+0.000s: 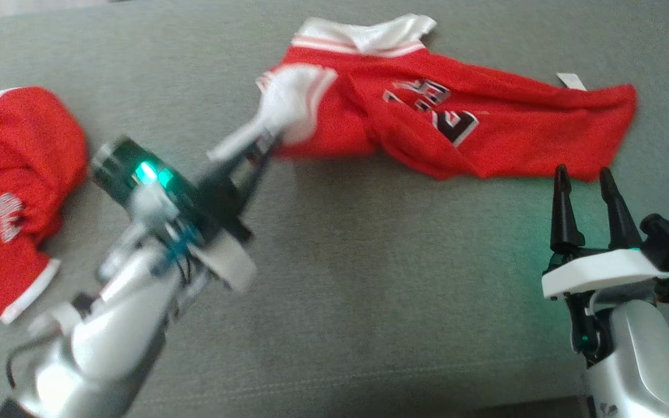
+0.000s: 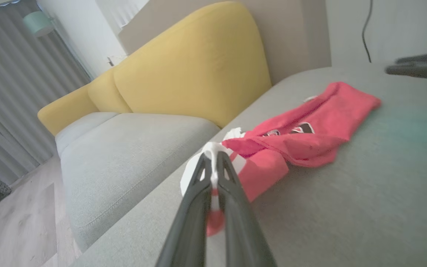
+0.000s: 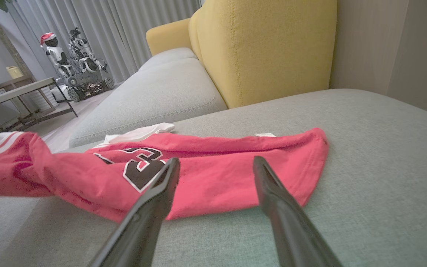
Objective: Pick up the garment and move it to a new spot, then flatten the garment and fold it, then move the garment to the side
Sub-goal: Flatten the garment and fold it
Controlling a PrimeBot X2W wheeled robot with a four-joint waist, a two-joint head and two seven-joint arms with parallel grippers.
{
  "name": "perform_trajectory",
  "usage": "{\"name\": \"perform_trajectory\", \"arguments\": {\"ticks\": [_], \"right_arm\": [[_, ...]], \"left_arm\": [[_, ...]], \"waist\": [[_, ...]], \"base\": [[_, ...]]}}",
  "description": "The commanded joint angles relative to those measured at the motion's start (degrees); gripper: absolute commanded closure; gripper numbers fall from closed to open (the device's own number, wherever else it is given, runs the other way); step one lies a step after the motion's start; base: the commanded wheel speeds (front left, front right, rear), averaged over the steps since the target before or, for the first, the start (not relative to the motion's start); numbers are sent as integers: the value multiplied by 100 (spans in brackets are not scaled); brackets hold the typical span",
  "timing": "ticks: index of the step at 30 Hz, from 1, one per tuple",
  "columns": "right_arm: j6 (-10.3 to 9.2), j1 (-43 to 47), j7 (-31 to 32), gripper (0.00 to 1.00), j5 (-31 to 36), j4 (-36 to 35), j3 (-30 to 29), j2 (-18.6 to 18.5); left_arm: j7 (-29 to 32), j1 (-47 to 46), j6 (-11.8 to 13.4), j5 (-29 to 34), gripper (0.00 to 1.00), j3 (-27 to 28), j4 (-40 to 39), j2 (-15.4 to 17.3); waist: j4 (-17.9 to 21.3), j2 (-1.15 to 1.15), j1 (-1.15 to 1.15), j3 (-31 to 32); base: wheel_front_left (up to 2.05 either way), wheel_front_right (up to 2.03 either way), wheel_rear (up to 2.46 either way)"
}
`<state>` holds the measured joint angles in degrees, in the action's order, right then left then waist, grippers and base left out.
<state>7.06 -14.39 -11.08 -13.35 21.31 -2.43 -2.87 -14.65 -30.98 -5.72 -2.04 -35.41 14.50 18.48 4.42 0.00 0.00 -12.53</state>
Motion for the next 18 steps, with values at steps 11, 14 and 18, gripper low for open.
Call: {"name": "perform_trajectory", "arguments": {"ticks": [11,14,18], "right_arm": [[43,-68,111,0,79,117,6,-1],[43,-75,147,0,76,138,29,-1],[43,-28,172,0,94,109,-27,-1]], "left_arm": [[-34,780,-155,541,57,-1454,33,676],[-34,786,-55,420,0,-1436,509,479],[-34,816,342,-90,0,-930,518,199]], "waist": [[-566,0,0,398],[-577,0,0,443],[-576,0,0,507]], "base": [[0,0,0],[0,0,0],[0,0,0]]}}
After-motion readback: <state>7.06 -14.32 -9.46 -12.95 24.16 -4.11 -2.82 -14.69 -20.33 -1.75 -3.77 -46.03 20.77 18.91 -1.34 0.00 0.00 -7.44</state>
